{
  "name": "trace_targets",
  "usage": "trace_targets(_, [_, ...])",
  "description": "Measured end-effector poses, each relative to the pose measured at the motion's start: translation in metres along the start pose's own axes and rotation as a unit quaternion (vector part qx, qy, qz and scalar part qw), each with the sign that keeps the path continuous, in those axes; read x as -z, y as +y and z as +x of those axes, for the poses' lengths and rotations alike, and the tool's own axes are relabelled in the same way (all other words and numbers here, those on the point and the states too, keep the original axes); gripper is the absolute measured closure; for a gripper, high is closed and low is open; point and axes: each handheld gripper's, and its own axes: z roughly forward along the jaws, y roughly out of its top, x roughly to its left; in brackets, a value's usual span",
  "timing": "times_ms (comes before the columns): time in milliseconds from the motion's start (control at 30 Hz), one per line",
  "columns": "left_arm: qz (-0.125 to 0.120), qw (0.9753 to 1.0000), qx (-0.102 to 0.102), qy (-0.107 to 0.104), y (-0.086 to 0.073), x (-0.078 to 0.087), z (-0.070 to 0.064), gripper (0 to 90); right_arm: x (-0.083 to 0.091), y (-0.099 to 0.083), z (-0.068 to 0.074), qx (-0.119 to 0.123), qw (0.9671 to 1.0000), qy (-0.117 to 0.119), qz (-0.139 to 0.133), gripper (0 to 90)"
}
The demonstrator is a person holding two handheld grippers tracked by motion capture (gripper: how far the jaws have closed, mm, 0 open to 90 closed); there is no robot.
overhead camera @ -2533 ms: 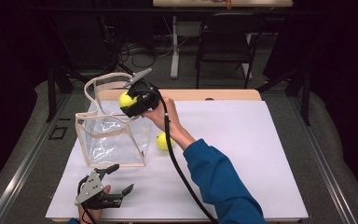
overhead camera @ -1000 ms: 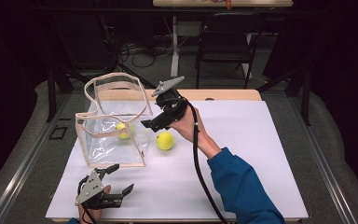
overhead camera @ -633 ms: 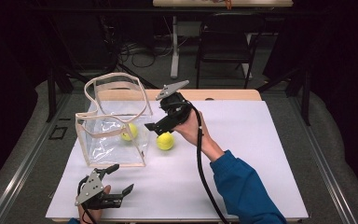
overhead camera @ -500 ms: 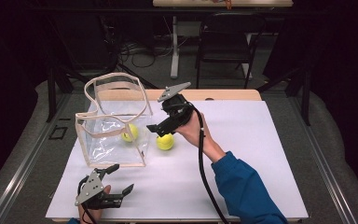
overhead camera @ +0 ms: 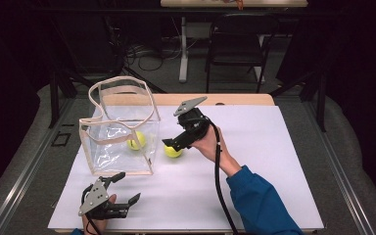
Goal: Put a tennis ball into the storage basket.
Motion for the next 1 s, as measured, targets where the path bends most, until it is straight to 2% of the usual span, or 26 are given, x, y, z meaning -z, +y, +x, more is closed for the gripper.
trace_targets(433, [0.001, 1.0000, 0.001, 0.004, -0.001, 0.001, 0.000, 16.0, -0.005, -0.027, -0.005, -0.018, 0.9998, 0.003, 0.010, 0.0])
trace_targets(800, [0.003, 1.0000, -0.001, 0.005, -0.001, 0.003, -0.001, 16.0, -0.015, -0.043, -0.004, -0.015, 0.9995, -0.007, 0.026, 0.0])
trace_targets(1000, [0.004, 1.0000, -0.003, 0.005, -0.001, 0.003, -0.001, 16.0, -0.015, -0.044, -0.004, -0.013, 0.9996, -0.009, 0.025, 0.0])
